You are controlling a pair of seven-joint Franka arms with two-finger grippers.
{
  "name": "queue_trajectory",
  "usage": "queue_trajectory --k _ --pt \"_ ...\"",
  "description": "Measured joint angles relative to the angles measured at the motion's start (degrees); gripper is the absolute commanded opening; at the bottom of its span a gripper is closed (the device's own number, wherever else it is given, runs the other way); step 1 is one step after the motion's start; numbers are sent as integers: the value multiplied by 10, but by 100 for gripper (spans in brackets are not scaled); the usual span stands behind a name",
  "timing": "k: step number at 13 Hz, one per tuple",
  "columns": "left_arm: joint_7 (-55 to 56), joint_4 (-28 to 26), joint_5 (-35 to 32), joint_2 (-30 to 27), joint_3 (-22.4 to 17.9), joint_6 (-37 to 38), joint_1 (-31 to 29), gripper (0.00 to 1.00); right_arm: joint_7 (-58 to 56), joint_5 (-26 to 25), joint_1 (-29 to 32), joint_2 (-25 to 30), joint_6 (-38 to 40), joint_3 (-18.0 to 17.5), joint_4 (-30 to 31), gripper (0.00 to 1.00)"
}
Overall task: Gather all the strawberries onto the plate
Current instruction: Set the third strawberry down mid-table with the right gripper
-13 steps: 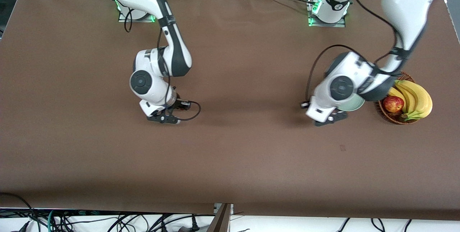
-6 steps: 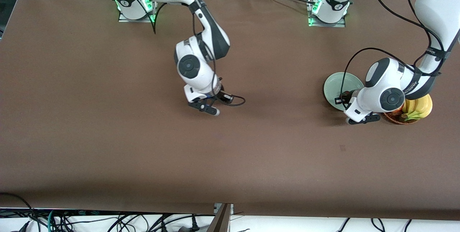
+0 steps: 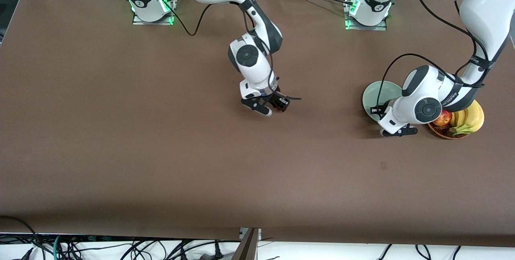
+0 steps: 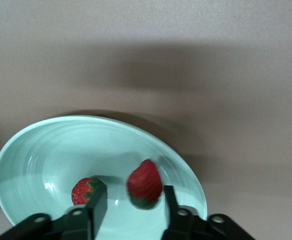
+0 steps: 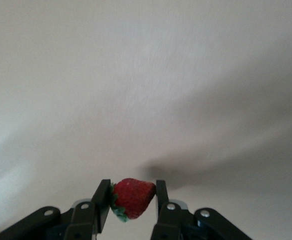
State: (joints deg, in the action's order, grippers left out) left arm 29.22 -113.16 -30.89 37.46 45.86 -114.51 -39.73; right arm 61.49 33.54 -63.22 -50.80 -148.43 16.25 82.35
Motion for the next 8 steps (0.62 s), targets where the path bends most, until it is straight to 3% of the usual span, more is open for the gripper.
queue_trajectory --k 6,8 --pt "-7 8 -1 -15 19 2 -6 100 10 0 -2 -4 2 12 -22 69" --pt "-7 11 -1 -35 43 1 -7 100 4 0 -1 8 62 43 -30 74"
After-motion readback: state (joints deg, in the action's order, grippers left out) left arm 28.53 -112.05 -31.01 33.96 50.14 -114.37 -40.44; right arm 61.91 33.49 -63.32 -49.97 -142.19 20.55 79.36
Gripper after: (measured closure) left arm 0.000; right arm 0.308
